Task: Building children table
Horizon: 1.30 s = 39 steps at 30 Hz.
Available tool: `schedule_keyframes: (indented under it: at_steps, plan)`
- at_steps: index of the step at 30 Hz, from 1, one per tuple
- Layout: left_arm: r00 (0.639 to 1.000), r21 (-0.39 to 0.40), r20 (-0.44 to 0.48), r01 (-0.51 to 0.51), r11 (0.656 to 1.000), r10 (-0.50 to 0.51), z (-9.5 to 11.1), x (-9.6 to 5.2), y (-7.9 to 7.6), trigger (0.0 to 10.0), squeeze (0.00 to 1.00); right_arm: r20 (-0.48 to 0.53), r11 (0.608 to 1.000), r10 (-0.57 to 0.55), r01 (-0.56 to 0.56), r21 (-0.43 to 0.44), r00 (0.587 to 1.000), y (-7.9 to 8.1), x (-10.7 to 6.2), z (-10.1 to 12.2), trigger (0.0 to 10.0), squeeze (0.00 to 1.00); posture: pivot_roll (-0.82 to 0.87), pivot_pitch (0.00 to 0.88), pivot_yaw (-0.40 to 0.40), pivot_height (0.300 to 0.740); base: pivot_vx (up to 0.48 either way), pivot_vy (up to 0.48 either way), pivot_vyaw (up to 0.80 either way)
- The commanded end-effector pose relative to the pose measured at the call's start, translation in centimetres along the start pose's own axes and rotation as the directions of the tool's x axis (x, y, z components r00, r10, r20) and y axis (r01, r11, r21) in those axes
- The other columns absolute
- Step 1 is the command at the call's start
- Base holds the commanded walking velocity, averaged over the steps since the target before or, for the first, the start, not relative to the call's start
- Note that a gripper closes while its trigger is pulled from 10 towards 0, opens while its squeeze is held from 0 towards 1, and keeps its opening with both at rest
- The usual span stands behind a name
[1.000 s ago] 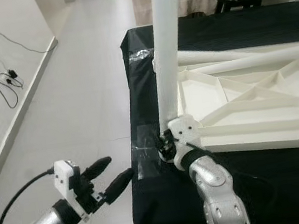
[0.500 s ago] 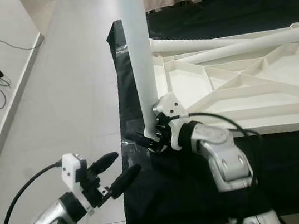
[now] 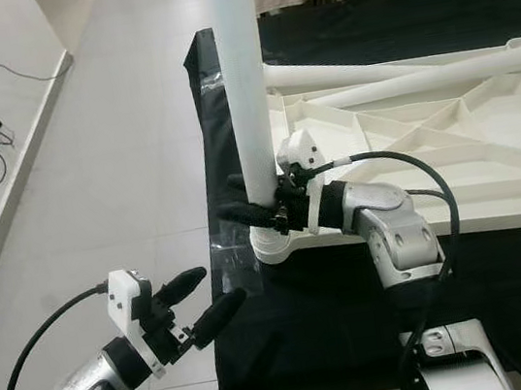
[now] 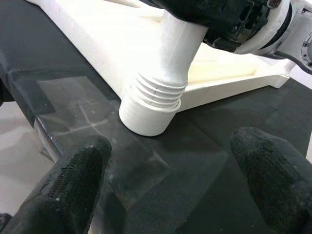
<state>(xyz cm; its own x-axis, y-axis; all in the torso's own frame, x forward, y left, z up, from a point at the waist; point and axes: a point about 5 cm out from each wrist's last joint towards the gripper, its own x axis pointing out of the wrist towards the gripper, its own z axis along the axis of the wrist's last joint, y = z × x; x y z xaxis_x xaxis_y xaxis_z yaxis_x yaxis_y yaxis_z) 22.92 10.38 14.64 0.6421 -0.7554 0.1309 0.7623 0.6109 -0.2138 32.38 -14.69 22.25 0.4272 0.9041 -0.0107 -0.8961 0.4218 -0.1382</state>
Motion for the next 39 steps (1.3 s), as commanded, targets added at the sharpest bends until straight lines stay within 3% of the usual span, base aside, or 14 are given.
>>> schedule_keyframes:
  at_steps: [1,4,6,8,18,19,20,21,25,26,27,28,38,39]
  plan:
    - [1.000,-0.029,-0.011,-0.007,1.000,0.007,-0.5,-0.4,-0.1,10.0,0.00,-0.037,0.997,-0.071,0.072,0.040,0.997,0.5,0.0,-1.6,0.0,0.00,-0.06,0.240,0.040,0.740,0.000,0.000,0.00]
    - [1.000,-0.035,-0.014,-0.009,0.999,0.008,-0.5,-0.5,-0.1,10.0,0.00,-0.068,0.856,-0.514,0.516,0.021,0.855,0.6,-0.5,-3.0,0.0,0.00,-0.07,0.253,0.035,0.740,0.000,0.000,0.00]
    - [1.000,-0.035,-0.014,-0.009,0.999,0.008,-0.5,-0.5,-0.1,10.0,0.00,-0.068,0.856,-0.514,0.516,0.021,0.855,0.6,-0.5,-3.0,0.0,0.00,-0.07,0.253,0.035,0.740,0.000,0.000,0.00]
    - [1.000,-0.038,-0.012,-0.015,0.999,0.014,-0.4,-0.6,0.1,10.0,0.00,-0.176,0.727,-0.679,0.686,-0.030,0.713,4.9,0.1,-6.0,0.0,0.00,-0.07,0.251,0.054,0.740,0.000,0.000,0.00]
    - [0.999,-0.032,-0.025,-0.027,0.999,0.027,-0.7,-0.5,0.6,10.0,0.00,-0.193,0.755,-0.648,0.655,-0.031,0.737,5.3,1.1,-6.7,0.0,0.00,-0.04,0.222,0.049,0.740,0.000,0.000,0.00]
    - [0.999,-0.030,-0.025,-0.033,0.999,0.032,-0.7,-0.6,0.7,10.0,0.00,-0.196,0.754,-0.649,0.656,-0.033,0.736,5.2,1.1,-6.8,8.5,0.00,-0.04,0.216,0.051,0.740,0.000,0.000,0.00]
    - [0.999,-0.027,-0.024,-0.041,0.999,0.040,-0.7,-0.6,0.8,10.0,0.00,-0.169,0.787,-0.608,0.616,0.000,0.776,5.2,1.4,-6.5,10.0,0.22,-0.04,0.208,0.053,0.740,0.000,0.000,0.00]
    - [0.999,-0.025,-0.025,-0.047,0.999,0.046,-0.8,-0.6,0.8,10.0,0.00,-0.131,0.823,-0.556,0.566,0.054,0.821,5.3,1.9,-6.0,10.0,1.00,-0.04,0.202,0.053,0.740,0.000,0.000,0.00]
    - [0.998,-0.025,-0.028,-0.050,0.998,0.050,-0.8,-0.7,0.9,10.0,0.00,-0.065,0.875,-0.465,0.470,0.119,0.883,5.6,2.5,-4.9,10.0,1.00,-0.04,0.198,0.054,0.740,0.000,0.000,0.00]
    - [0.998,-0.025,-0.037,-0.046,0.999,0.045,-1.0,-0.6,0.9,10.0,0.00,-0.018,0.939,-0.328,0.328,0.104,0.945,5.4,2.6,-3.5,10.0,0.40,-0.03,0.187,0.053,0.740,0.000,0.000,0.00]
    - [0.998,-0.025,-0.037,-0.046,0.999,0.045,-1.0,-0.6,0.9,10.0,0.00,-0.018,0.939,-0.328,0.328,0.104,0.945,5.4,2.6,-3.5,10.0,0.40,-0.03,0.187,0.053,0.740,0.000,0.000,0.00]
    - [0.998,-0.026,-0.041,-0.042,0.999,0.041,-1.1,-0.5,0.9,10.0,0.00,-0.024,0.972,-0.230,0.231,0.050,0.973,5.0,2.4,-3.0,10.0,0.00,-0.03,0.181,0.050,0.740,0.000,0.000,0.00]
    - [0.998,-0.029,-0.046,-0.035,0.999,0.034,-1.4,-0.1,0.6,10.0,0.00,-0.058,0.997,0.054,-0.056,-0.048,0.997,1.3,1.9,-0.9,10.0,0.00,-0.02,0.176,0.032,0.740,0.000,0.000,0.00]
    - [0.998,-0.029,-0.046,-0.035,0.999,0.033,-1.4,0.0,0.5,10.0,0.00,-0.054,0.997,0.063,-0.066,-0.044,0.997,0.8,2.1,-0.8,7.7,0.00,-0.02,0.178,0.023,0.740,0.000,0.000,0.00]
